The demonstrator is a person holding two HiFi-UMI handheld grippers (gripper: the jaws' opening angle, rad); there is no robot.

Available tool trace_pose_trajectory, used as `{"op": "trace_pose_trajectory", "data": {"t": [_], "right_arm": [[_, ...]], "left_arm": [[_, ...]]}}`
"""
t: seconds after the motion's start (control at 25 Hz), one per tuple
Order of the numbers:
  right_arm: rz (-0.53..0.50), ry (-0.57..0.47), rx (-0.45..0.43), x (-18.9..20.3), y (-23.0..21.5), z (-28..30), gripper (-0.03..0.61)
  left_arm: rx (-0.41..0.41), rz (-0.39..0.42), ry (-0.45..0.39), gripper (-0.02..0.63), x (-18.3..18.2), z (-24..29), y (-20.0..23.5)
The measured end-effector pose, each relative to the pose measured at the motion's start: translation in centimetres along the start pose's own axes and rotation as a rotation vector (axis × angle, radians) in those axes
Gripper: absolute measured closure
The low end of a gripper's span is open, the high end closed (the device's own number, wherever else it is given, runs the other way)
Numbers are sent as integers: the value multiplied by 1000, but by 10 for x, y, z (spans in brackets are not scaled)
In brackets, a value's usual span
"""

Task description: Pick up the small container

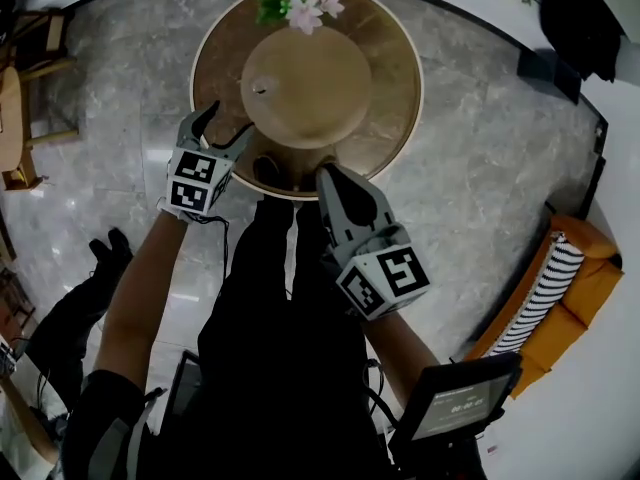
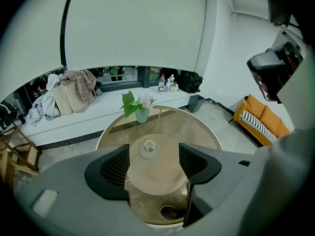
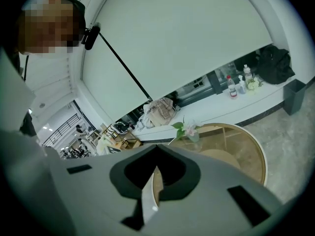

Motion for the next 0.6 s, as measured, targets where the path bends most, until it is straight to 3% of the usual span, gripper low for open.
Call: {"op": "trace_pose_trajectory", "data": {"t": [0.2, 0.6], "right_arm": [[23, 43, 20, 10, -26, 10, 574], [58, 96, 55, 27, -51, 19, 572]], "left_arm": [[-22, 1, 58, 311, 15, 51, 11], [38, 73, 127, 311, 34, 104, 12]]}}
Point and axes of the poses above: the fingertips, and each gripper's own axes: z forward along the fingers, y to its left, x out of its underside, the point moved 10 cm from there along -z, backward along the fingers, and after that the axes turned 13 degrees about -y, right-handed, at the moved point
